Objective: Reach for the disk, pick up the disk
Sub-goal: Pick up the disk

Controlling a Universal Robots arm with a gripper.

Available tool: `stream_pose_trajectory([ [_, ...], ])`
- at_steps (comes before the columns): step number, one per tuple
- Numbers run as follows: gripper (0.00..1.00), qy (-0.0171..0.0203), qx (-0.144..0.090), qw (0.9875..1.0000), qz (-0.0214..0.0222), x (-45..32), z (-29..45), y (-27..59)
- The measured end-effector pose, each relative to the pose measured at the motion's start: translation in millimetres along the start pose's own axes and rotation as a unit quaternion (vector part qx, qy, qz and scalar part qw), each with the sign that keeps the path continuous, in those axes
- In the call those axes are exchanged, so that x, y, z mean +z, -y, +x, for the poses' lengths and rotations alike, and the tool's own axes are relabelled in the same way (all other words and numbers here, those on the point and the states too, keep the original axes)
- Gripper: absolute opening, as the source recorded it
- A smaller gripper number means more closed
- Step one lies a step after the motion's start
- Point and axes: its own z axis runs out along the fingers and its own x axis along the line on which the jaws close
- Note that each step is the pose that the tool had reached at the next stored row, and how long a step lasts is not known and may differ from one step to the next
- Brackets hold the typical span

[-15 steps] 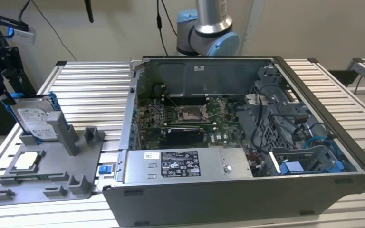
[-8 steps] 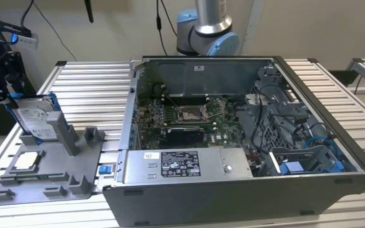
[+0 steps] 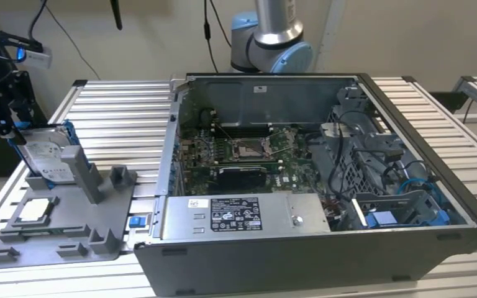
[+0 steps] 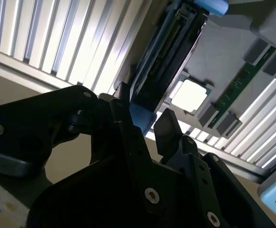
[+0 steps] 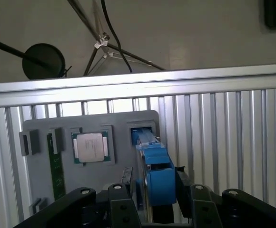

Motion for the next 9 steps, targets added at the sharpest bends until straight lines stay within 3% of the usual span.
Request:
stream_pose_trajectory([
  [9,1.0,0.002,0.0,1.0,-0.0001,1.7,0.1,-0.1],
])
